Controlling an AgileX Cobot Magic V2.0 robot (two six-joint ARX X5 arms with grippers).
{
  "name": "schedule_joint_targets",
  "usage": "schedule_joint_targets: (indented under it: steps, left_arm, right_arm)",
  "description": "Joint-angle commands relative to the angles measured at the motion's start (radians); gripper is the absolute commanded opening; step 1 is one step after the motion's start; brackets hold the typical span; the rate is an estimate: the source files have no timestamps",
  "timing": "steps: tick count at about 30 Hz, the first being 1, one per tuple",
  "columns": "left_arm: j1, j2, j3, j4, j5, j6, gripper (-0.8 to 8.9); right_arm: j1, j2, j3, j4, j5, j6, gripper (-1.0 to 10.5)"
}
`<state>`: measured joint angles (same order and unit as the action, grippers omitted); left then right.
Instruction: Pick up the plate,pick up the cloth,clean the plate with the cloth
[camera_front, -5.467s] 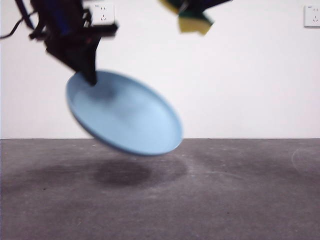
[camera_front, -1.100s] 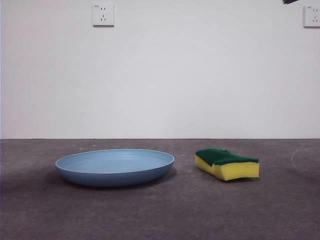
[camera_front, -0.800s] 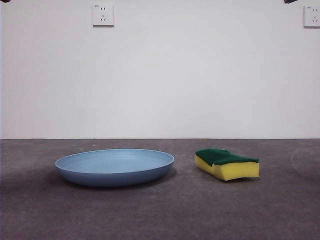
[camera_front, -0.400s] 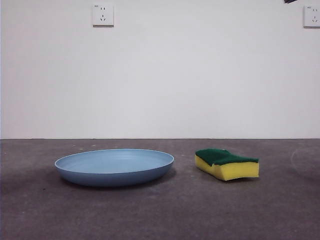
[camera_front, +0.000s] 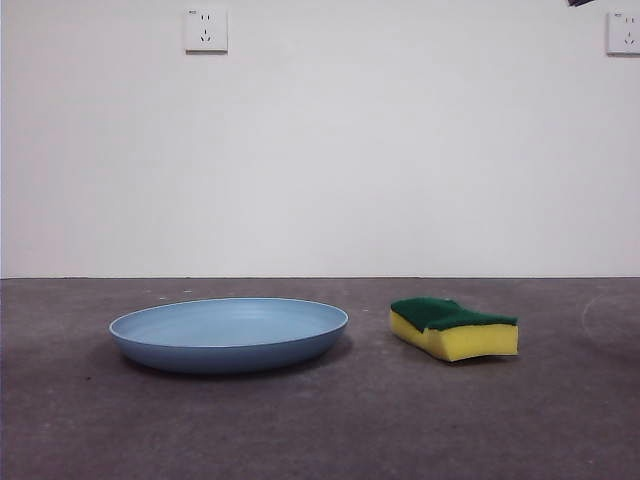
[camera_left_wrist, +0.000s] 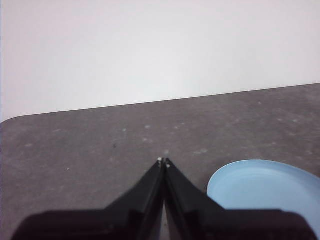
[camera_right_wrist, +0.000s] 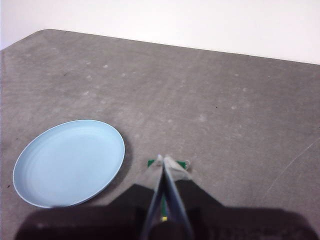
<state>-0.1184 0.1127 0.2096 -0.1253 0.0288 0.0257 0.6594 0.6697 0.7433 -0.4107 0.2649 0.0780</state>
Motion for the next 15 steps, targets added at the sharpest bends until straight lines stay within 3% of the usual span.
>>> schedule_joint_targets:
  steps: [1, 8, 15]
  left_arm:
    - [0.010, -0.040, -0.085, 0.059, 0.003, -0.006, -0.03]
    - [0.014, -0.111, -0.194, 0.068, -0.001, -0.020, -0.03]
    - [0.037, -0.111, -0.198, -0.069, -0.002, -0.028, -0.03]
  right_arm:
    - [-0.002, -0.003, -0.006, 0.010, 0.002, -0.008, 0.0]
    - [-0.002, -0.003, -0.005, 0.010, 0.002, -0.008, 0.0]
    - [-0.002, -0.003, -0.006, 0.010, 0.002, -0.008, 0.0]
